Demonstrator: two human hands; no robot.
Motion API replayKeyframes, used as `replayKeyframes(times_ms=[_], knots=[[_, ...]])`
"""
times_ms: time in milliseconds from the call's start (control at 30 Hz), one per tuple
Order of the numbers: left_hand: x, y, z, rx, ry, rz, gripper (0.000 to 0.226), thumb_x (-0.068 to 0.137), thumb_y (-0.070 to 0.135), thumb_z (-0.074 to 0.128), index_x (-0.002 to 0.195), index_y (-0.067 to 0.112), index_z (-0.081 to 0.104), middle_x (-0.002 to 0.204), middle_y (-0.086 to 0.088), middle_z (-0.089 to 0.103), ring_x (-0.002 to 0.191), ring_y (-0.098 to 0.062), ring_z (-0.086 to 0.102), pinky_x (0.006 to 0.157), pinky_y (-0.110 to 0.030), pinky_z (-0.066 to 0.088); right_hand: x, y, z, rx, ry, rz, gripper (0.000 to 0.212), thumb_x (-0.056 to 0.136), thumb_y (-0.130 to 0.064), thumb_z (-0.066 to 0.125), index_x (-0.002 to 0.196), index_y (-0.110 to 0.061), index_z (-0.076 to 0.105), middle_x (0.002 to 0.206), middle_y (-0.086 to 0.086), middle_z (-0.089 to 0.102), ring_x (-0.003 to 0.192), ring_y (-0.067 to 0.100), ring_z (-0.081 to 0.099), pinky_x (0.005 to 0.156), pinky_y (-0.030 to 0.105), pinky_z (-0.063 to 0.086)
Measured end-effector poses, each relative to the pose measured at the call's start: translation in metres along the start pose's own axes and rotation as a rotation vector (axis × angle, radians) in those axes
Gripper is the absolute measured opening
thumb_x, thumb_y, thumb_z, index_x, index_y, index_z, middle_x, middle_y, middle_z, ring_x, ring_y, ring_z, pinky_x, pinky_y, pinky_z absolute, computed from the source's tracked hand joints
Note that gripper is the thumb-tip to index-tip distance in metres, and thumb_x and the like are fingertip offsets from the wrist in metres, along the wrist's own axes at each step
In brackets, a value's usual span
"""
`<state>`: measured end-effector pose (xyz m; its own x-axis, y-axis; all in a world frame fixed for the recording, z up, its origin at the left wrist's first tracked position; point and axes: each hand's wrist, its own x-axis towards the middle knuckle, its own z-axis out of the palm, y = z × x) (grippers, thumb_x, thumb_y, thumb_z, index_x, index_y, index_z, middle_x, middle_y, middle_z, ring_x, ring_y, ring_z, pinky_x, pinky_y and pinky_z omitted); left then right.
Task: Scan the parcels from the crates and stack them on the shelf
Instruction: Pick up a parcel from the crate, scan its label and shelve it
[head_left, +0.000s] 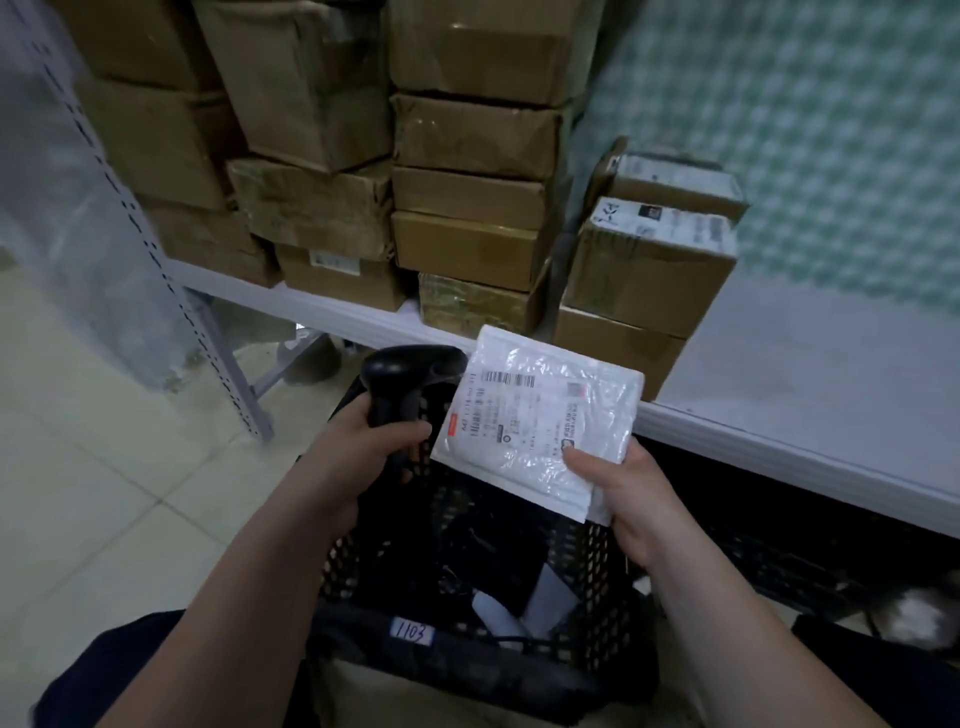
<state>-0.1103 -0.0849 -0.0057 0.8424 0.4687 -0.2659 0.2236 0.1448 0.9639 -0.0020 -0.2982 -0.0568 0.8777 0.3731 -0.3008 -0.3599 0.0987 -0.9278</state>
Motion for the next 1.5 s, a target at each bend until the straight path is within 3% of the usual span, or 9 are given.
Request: replayKeyframes(times_ms=[367, 567, 800, 1100, 1367, 1500], knots=[[-0.038, 0.029, 0.034, 0.089, -0.139, 0.05, 0.011, 0.088, 0.001, 0.062, 0.087, 0.01, 0.056, 0.061, -0.003, 0.052, 0.05, -0.012, 0.05, 0.043, -0.021, 0.042, -0.027, -0.022, -0.025, 0.006, 0.026, -0.109, 0.037, 0.085, 0.008, 0.062, 0.109, -0.02, 0.063, 0.112, 0.007, 0.071, 0.103, 0.026, 0.068, 0.095, 0.045, 0.051], [-0.049, 0.036, 0.05, 0.093, -0.177, 0.076, 0.009, 0.086, 0.002, 0.064, 0.087, 0.01, 0.059, 0.064, -0.004, 0.054, 0.059, -0.015, 0.052, 0.053, -0.027, 0.044, -0.037, -0.028, -0.042, 0.035, 0.037, -0.118, 0.039, 0.085, 0.008, 0.061, 0.115, -0.016, 0.063, 0.112, 0.007, 0.071, 0.103, 0.027, 0.068, 0.096, 0.048, 0.05], [-0.06, 0.043, 0.077, 0.149, -0.257, 0.079, 0.01, 0.086, 0.002, 0.063, 0.084, 0.012, 0.06, 0.063, -0.005, 0.055, 0.054, -0.012, 0.053, 0.054, -0.027, 0.043, -0.045, -0.035, -0.068, 0.036, 0.068, -0.135, 0.04, 0.085, 0.007, 0.062, 0.117, -0.016, 0.063, 0.111, 0.005, 0.072, 0.1, 0.024, 0.069, 0.091, 0.044, 0.053], [-0.064, 0.05, 0.121, 0.154, -0.302, 0.075, 0.011, 0.086, 0.001, 0.063, 0.086, 0.011, 0.059, 0.063, -0.003, 0.054, 0.054, -0.012, 0.05, 0.05, -0.025, 0.042, -0.054, -0.042, -0.106, 0.078, 0.138, -0.157, 0.035, 0.085, 0.008, 0.061, 0.109, -0.017, 0.064, 0.102, 0.002, 0.075, 0.091, 0.019, 0.072, 0.069, 0.03, 0.055], [-0.063, 0.05, 0.162, 0.186, -0.352, 0.034, 0.012, 0.086, 0.001, 0.064, 0.087, 0.01, 0.056, 0.064, -0.006, 0.051, 0.049, -0.011, 0.049, 0.046, -0.022, 0.041, -0.054, -0.046, -0.145, 0.118, 0.229, -0.156, 0.036, 0.086, 0.007, 0.06, 0.114, -0.015, 0.063, 0.104, 0.006, 0.073, 0.094, 0.024, 0.071, 0.075, 0.037, 0.056], [-0.057, 0.053, 0.182, 0.193, -0.387, 0.046, 0.012, 0.087, 0.002, 0.063, 0.086, 0.012, 0.056, 0.061, -0.003, 0.052, 0.049, -0.01, 0.049, 0.045, -0.021, 0.041, -0.05, -0.05, -0.16, 0.141, 0.296, -0.158, 0.036, 0.086, 0.007, 0.058, 0.115, -0.015, 0.061, 0.108, 0.008, 0.072, 0.097, 0.028, 0.069, 0.087, 0.046, 0.055]])
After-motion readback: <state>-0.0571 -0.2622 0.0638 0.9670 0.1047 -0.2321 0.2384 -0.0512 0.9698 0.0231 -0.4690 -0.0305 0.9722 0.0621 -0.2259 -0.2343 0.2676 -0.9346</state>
